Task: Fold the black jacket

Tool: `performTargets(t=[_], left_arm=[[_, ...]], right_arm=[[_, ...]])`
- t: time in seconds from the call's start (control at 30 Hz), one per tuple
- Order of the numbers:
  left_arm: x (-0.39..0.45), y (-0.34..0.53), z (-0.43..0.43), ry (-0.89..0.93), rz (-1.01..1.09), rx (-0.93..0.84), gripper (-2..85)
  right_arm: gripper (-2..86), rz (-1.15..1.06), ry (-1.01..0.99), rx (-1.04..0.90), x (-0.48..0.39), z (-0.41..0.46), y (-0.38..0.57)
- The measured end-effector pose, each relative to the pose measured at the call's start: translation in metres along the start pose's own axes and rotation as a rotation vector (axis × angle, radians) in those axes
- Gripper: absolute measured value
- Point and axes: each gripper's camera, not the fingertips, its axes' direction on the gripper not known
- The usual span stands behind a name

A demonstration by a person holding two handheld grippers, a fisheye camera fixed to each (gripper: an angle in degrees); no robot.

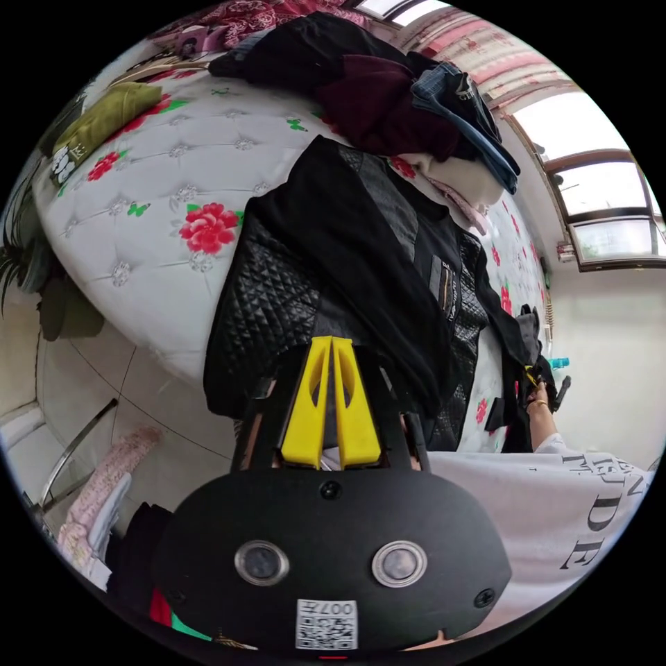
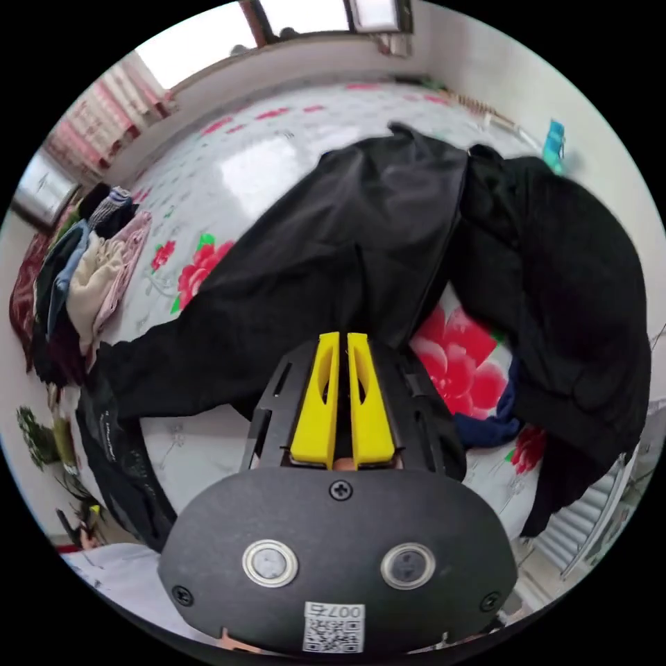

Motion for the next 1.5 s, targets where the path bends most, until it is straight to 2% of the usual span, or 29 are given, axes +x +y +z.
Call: performTargets(t=[0.13,0.33,0.4,0.5,0.6,0.73,0.87,0.97,1.1,1.13,1.2,1.27,1.43,1.5], left_arm=[[-0.006,0.005,-0.003,-0.015,-0.027,-0.001,-1.0],[-0.026,-0.013,-0.015,0.038,-0.003,0.039,-1.0],[-0.037,-0.018,-0.02,0.054,0.007,0.054,-1.0],[-0.063,-0.017,-0.028,0.078,0.015,0.083,-1.0],[-0.1,-0.008,-0.029,0.091,0.005,0.077,-1.0],[-0.164,0.012,-0.04,0.121,-0.04,0.082,-1.0],[-0.205,0.028,-0.058,0.131,-0.025,0.11,-1.0],[-0.236,0.041,-0.068,0.123,-0.006,0.112,-1.0],[-0.255,0.054,-0.069,0.145,0.015,0.098,-0.9],[-0.26,0.059,-0.068,0.154,0.023,0.092,-0.8],[-0.266,0.066,-0.065,0.162,0.038,0.07,-0.5],[-0.27,0.073,-0.062,0.172,0.061,0.051,0.1],[-0.276,0.085,-0.058,0.184,0.139,0.013,3.8],[-0.268,0.082,-0.062,0.167,0.196,0.01,4.7]], right_arm=[[0.3,-0.164,-0.01,0.183,-0.037,-0.055,-0.001],[-0.1,-0.23,-0.384,0.482,-0.096,-0.19,-0.025],[-0.2,-0.335,-0.509,0.596,-0.143,-0.253,-0.013],[-0.2,-0.498,-0.627,0.614,-0.22,-0.304,0.014],[-0.2,-0.65,-0.762,0.546,-0.311,-0.322,0.054],[-0.1,-0.817,-0.816,0.427,-0.435,-0.32,0.121],[0.0,-1.032,-0.887,0.325,-0.572,-0.311,0.227],[0.1,-1.123,-0.885,0.25,-0.654,-0.282,0.311],[1.0,-1.22,-0.837,0.03,-0.742,-0.207,0.415],[1.2,-1.228,-0.815,-0.014,-0.752,-0.192,0.427],[2.3,-1.239,-0.703,-0.261,-0.785,-0.135,0.462],[3.0,-1.223,-0.671,-0.332,-0.79,-0.114,0.475],[3.9,-1.16,-0.63,-0.265,-0.764,-0.111,0.472],[4.2,-1.076,-0.504,-0.193,-0.742,-0.104,0.447]])
